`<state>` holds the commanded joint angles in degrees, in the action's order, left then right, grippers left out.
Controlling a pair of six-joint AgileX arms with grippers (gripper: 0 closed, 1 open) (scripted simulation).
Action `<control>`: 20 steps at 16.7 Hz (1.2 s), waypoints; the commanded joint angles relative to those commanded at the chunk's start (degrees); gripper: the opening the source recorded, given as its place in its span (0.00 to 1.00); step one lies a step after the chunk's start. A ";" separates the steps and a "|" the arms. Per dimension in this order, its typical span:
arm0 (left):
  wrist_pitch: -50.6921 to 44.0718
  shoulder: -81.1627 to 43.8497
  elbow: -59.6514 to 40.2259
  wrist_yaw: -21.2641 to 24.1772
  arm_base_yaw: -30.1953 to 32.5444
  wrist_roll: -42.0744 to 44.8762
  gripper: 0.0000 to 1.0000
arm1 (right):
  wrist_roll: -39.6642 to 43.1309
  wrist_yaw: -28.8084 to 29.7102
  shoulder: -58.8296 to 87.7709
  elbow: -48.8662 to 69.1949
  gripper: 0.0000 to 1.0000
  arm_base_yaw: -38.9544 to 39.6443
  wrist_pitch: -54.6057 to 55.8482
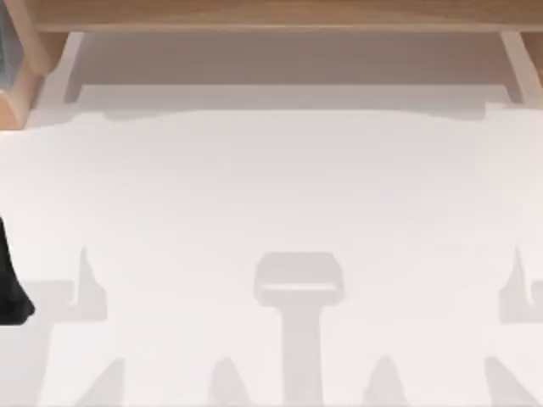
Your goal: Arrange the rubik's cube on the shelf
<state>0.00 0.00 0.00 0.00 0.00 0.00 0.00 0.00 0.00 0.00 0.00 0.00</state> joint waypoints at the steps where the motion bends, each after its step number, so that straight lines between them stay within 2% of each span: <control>1: 0.00 0.00 0.00 0.00 0.00 0.00 1.00 | 0.00 0.00 0.00 0.00 1.00 0.00 0.00; 4: 0.00 0.00 0.00 0.00 0.00 0.00 1.00 | 1.46 -0.26 1.72 1.34 1.00 -0.57 1.44; 8: 0.00 0.00 0.00 0.00 0.00 0.00 1.00 | 9.89 -2.22 12.41 7.98 1.00 -3.39 8.67; 12: 0.00 0.00 0.00 0.00 0.00 0.00 1.00 | 23.59 -5.94 31.77 17.65 1.00 -7.46 19.29; 20: 0.00 0.00 0.00 0.00 0.00 0.00 1.00 | 56.83 -15.54 82.53 40.23 1.00 -16.83 44.20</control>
<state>0.00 0.00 0.00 0.00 0.00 0.00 56.83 -15.54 82.53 40.23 -16.83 44.20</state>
